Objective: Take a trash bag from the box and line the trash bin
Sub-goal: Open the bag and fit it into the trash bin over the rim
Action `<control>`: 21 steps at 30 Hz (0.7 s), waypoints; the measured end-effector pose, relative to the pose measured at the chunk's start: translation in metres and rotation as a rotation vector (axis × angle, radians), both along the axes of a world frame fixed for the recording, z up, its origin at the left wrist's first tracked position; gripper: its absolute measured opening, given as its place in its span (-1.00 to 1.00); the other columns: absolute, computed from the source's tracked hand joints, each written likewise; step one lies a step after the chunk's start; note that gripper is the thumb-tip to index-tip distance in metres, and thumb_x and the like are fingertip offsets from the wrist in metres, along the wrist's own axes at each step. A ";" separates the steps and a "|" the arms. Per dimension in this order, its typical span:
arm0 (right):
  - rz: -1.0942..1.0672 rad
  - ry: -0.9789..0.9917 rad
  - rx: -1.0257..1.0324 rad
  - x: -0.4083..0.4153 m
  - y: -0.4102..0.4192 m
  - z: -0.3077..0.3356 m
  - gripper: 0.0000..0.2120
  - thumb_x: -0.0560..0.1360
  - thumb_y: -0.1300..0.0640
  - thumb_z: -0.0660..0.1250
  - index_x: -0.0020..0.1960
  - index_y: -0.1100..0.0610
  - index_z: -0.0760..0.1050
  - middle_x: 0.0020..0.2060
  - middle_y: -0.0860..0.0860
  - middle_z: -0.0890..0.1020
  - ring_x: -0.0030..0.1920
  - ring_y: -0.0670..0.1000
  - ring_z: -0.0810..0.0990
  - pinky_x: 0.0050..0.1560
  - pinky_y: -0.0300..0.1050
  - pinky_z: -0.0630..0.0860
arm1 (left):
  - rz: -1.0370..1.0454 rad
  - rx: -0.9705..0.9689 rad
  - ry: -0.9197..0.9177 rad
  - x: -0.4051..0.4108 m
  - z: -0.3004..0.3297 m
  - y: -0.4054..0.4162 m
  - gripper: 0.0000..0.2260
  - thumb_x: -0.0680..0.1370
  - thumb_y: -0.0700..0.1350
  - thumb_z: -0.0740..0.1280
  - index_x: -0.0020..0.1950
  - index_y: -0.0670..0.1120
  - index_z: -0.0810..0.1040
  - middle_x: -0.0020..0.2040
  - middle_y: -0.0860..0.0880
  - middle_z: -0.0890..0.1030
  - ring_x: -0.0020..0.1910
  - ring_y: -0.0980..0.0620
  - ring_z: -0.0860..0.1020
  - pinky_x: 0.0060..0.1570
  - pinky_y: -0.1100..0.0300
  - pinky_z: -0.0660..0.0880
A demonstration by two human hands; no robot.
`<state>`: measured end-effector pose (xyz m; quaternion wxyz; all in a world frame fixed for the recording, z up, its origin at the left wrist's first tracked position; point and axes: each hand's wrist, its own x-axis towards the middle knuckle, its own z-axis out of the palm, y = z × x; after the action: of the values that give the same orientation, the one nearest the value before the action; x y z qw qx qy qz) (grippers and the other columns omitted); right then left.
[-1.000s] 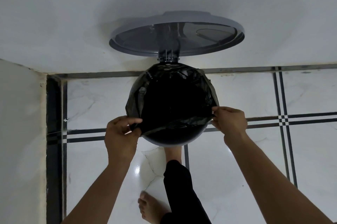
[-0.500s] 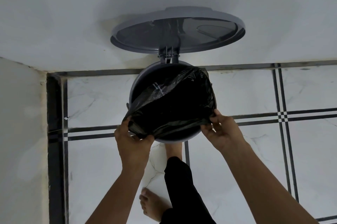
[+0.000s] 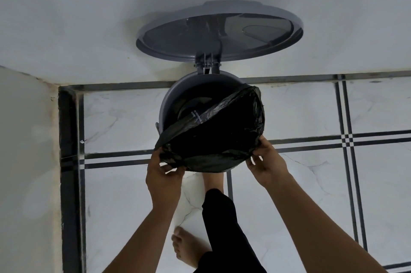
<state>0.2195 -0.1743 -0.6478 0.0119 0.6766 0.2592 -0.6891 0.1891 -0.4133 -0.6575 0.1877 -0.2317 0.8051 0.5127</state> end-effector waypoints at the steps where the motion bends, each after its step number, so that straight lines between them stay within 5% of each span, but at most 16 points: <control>1: 0.040 -0.002 0.009 -0.001 0.002 -0.002 -0.43 0.43 0.52 0.17 0.23 0.08 0.69 -0.08 0.00 0.68 0.03 0.02 0.60 0.02 -0.07 0.57 | 0.011 -0.015 0.013 -0.007 0.001 0.000 -0.40 0.40 -0.35 0.53 0.38 0.04 0.53 0.03 0.10 0.68 -0.13 0.26 0.66 -0.03 0.31 0.60; 8: 0.234 0.015 0.134 -0.019 0.029 0.004 -0.93 0.56 0.22 0.38 -0.05 0.15 0.65 -0.16 0.02 0.70 -0.24 -0.05 0.62 -0.13 -0.17 0.54 | 0.257 0.147 -0.074 -0.061 0.003 -0.008 -0.73 0.51 -0.26 0.39 0.14 0.01 0.67 0.06 0.06 0.59 0.05 0.00 0.65 0.21 -0.02 0.58; 10: 0.365 -0.005 0.225 -0.026 0.036 0.008 -0.89 0.54 0.15 0.46 -0.03 0.19 0.66 -0.12 0.04 0.75 -0.18 -0.02 0.70 -0.07 -0.15 0.61 | 0.175 0.067 -0.027 -0.074 0.007 -0.007 -0.86 0.55 -0.20 0.40 0.02 0.02 0.65 0.01 0.05 0.56 -0.09 0.13 0.62 0.04 0.18 0.57; 12: 0.535 -0.079 0.350 -0.032 0.041 0.007 -0.80 0.50 0.06 0.53 -0.08 0.21 0.67 -0.11 0.10 0.77 -0.10 0.08 0.74 0.04 -0.06 0.66 | 0.068 -0.058 0.013 -0.088 0.008 -0.007 -0.92 0.58 -0.16 0.38 -0.02 0.02 0.61 0.05 -0.01 0.55 -0.08 0.06 0.58 -0.11 0.35 0.48; 16: 0.861 -0.268 0.668 -0.046 0.044 0.010 -0.57 0.38 -0.13 0.51 -0.17 0.28 0.66 -0.23 0.19 0.73 -0.12 0.26 0.72 0.10 0.15 0.66 | -0.195 -0.183 0.049 -0.119 0.004 -0.010 -0.89 0.57 -0.06 0.36 0.06 0.05 0.64 0.02 -0.11 0.61 -0.07 -0.07 0.59 -0.15 0.31 0.38; 21: 0.959 -0.157 0.774 -0.077 0.052 0.016 -0.83 0.43 -0.08 0.51 -0.09 0.00 0.68 -0.18 -0.10 0.73 -0.09 0.04 0.72 0.18 0.07 0.63 | -0.401 -0.309 0.115 -0.152 0.006 0.000 -0.82 0.57 -0.08 0.38 0.15 -0.05 0.66 0.12 -0.12 0.53 0.05 -0.04 0.56 0.07 0.32 0.31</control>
<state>0.1428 -0.1220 -0.6313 0.0927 0.4888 0.7637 -0.4113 0.0370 -0.4133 -0.6517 0.2020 -0.0640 0.9130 0.3486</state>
